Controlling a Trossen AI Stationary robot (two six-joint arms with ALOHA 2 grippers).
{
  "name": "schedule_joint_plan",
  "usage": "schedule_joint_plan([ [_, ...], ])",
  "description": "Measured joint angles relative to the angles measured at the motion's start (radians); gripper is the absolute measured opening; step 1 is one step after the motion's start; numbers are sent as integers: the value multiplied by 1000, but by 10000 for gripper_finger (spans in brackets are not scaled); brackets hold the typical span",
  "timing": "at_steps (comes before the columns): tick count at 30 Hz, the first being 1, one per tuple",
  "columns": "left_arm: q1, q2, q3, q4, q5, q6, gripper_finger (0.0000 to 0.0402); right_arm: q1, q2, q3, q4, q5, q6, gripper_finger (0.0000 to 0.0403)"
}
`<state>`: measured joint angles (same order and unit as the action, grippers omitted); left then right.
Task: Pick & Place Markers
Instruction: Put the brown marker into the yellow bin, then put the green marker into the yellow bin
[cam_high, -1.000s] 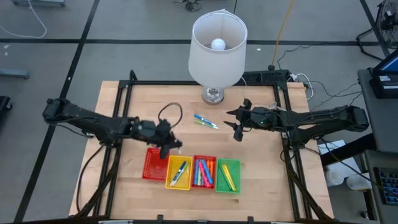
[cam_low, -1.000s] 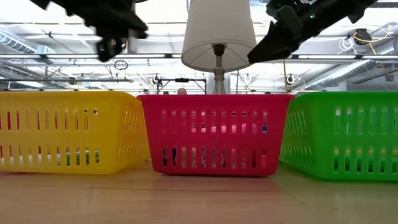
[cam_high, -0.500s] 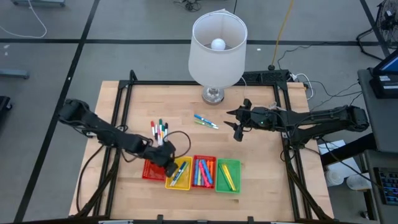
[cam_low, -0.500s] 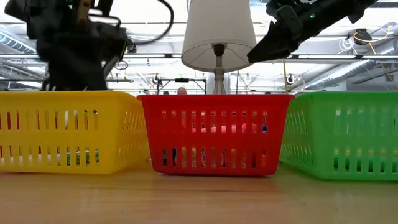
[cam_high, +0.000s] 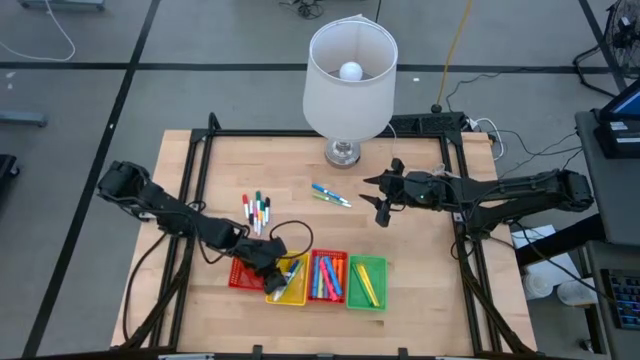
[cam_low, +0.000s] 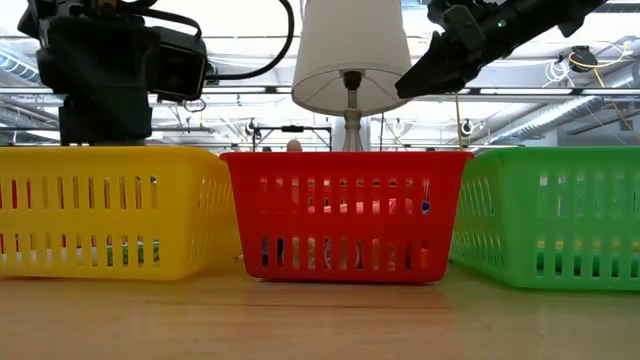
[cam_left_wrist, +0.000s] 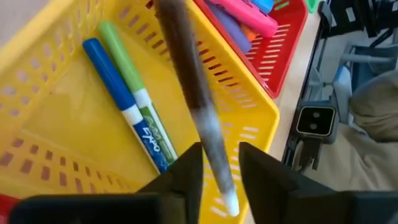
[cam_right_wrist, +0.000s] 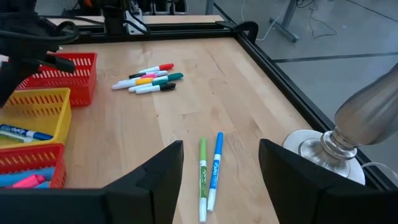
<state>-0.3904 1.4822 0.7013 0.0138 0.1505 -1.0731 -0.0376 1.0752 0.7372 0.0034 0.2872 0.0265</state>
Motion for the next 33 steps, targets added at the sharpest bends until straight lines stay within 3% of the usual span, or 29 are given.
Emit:
schedule_joint_plan([
  [7,2,0,0,-2,9,72,161,0,0,0,-1,0,11,196],
  [14,37,-31,0,35,86,147,176,0,0,0,0,-1,14,196],
  [22,152,-245,0,66,99,400,177,0,5,-1,-1,-1,41,196],
  [25,189,-368,0,66,28,599,177,0,5,-1,-6,-1,41,196],
  [27,215,-440,0,62,-88,737,177,0,5,-1,1,-1,43,196],
  [30,236,-516,0,23,-290,817,177,0,31,-1,12,1,52,196],
  [33,264,-555,0,46,-368,963,177,-5,98,-1,31,1,52,196],
])
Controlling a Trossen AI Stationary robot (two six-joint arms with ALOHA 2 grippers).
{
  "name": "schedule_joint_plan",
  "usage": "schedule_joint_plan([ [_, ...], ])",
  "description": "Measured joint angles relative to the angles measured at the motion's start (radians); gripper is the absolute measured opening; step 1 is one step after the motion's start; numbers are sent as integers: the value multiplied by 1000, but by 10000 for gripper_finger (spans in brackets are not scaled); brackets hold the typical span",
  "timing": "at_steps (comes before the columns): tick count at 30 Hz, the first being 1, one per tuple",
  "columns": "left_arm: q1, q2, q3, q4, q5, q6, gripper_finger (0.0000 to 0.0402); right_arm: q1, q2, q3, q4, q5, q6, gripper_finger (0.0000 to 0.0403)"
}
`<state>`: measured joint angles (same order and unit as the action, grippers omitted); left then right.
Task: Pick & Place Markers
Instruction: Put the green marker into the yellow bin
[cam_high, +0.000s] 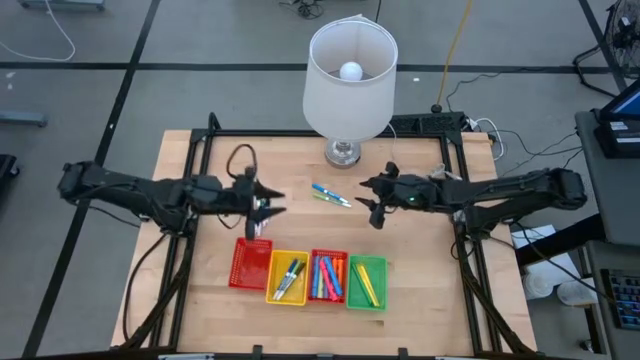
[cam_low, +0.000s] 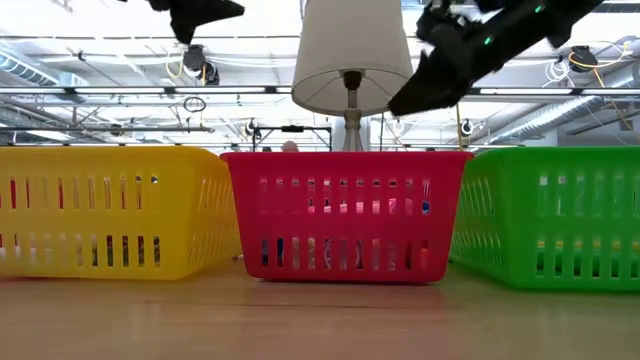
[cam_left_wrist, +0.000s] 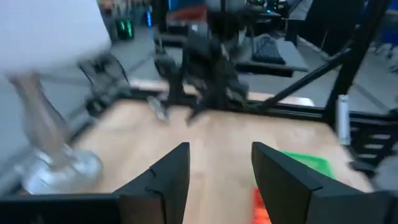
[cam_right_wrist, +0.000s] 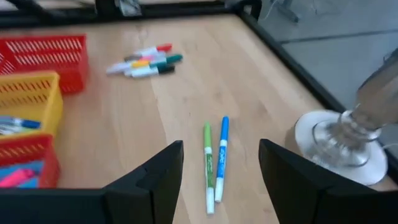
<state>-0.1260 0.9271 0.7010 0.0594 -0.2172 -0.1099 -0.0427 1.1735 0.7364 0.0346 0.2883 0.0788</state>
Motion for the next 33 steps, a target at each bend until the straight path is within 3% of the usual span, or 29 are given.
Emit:
schedule_joint_plan([
  [6,100,-1,0,73,170,221,177,-52,195,22,10,-12,-8,196],
  [9,178,22,-1,70,231,259,177,-87,286,69,14,-79,-24,196],
  [14,316,60,-1,78,383,263,177,-121,425,154,15,-143,-88,196],
  [22,488,92,-50,124,485,281,177,-135,577,216,19,-188,-117,196],
  [27,527,95,-129,272,583,243,177,-135,636,217,49,-189,-110,196],
  [33,537,94,-150,333,585,186,177,-133,660,216,77,-215,-115,196],
])
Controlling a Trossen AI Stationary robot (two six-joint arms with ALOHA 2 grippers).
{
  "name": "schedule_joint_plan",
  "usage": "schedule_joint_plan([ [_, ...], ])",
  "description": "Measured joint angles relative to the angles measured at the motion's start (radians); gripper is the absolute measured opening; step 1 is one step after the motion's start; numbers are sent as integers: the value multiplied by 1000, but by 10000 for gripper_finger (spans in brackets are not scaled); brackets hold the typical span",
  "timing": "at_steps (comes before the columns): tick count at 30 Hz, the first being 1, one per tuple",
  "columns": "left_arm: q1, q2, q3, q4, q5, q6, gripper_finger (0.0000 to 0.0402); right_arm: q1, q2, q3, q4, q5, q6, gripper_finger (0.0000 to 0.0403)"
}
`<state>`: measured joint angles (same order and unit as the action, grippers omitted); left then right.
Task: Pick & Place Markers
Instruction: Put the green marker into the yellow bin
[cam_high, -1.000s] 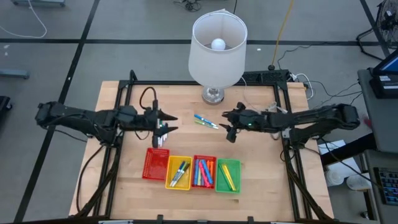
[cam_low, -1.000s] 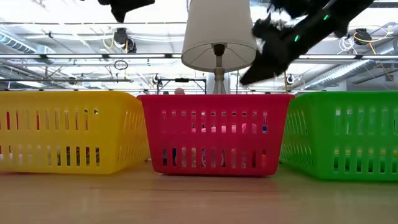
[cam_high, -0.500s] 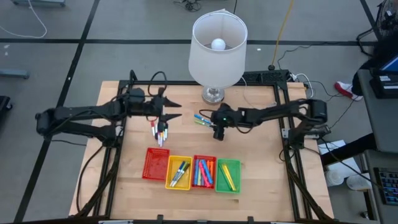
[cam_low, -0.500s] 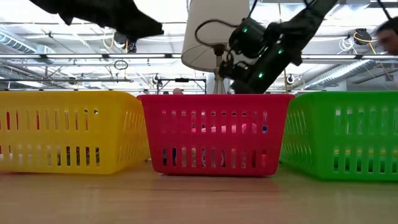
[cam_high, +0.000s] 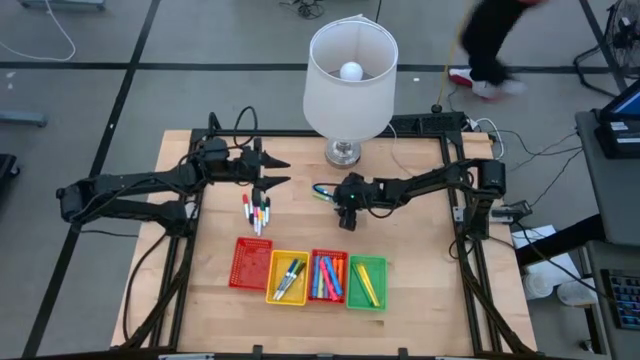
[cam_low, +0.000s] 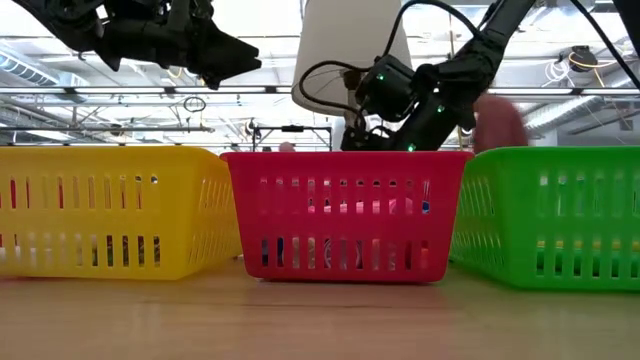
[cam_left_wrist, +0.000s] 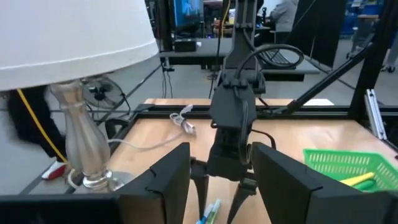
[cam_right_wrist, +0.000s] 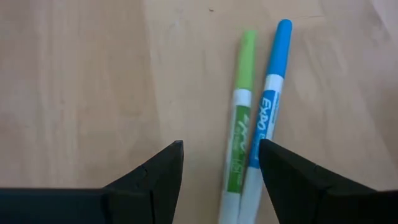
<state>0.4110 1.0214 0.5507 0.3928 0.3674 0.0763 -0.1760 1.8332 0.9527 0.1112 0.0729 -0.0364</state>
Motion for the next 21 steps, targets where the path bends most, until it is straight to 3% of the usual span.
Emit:
schedule_joint_plan([
  [21,-14,0,0,1,-1,-14,177,32,-1,-2,-50,-30,29,196],
])
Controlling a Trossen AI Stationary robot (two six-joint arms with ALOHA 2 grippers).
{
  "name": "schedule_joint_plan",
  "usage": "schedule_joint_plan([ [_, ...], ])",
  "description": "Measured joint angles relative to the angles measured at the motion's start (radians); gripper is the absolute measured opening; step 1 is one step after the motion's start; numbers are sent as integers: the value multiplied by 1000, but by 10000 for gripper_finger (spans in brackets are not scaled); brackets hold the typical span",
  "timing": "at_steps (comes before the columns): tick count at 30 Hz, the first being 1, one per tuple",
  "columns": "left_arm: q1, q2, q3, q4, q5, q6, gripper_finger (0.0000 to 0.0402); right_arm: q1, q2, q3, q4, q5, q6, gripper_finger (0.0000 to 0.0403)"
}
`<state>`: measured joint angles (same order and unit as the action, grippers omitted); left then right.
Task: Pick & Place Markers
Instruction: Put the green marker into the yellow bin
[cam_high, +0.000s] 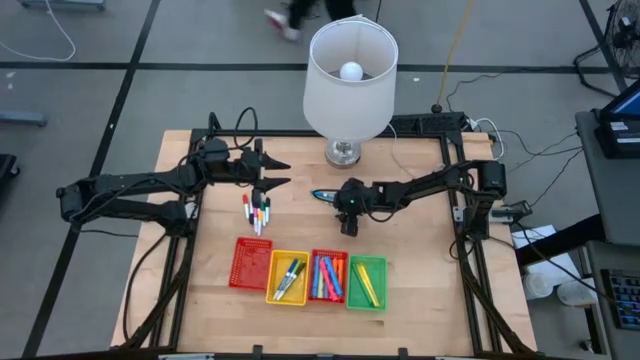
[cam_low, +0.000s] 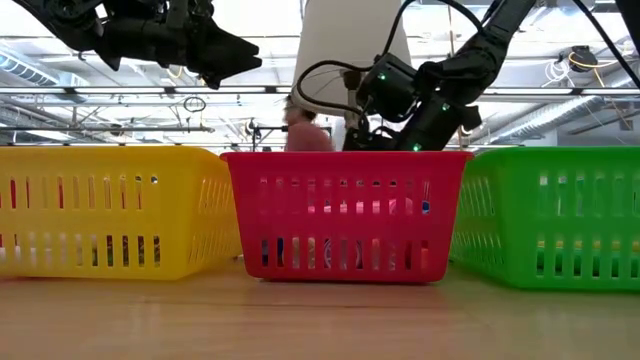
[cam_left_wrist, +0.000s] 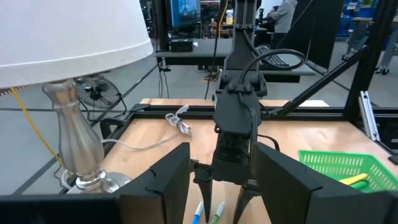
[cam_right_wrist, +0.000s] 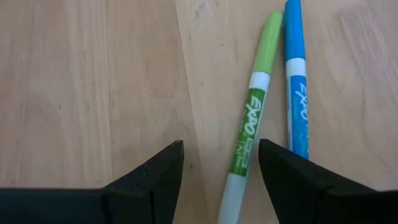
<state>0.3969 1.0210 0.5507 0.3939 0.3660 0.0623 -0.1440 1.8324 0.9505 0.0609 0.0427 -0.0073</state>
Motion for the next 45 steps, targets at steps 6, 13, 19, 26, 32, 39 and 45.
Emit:
schedule_joint_plan([
  [6,0,0,0,-1,0,-13,177,-1,-2,-20,-10,3,22,187],
  [13,0,0,0,-1,0,-28,177,-1,-3,-37,-22,0,23,107],
  [19,0,0,0,-1,0,-42,177,0,-3,-39,-31,-1,-15,23],
  [26,0,0,0,-7,0,-42,177,0,-9,-40,-25,-2,-75,20],
  [32,0,0,0,-10,0,-42,177,-1,-94,-48,-41,15,-88,12],
  [39,-2,0,0,-24,-1,-20,177,2,-223,-83,106,15,-108,15],
  [45,-12,0,0,-29,7,8,177,2,-339,-219,437,60,-113,15],
])
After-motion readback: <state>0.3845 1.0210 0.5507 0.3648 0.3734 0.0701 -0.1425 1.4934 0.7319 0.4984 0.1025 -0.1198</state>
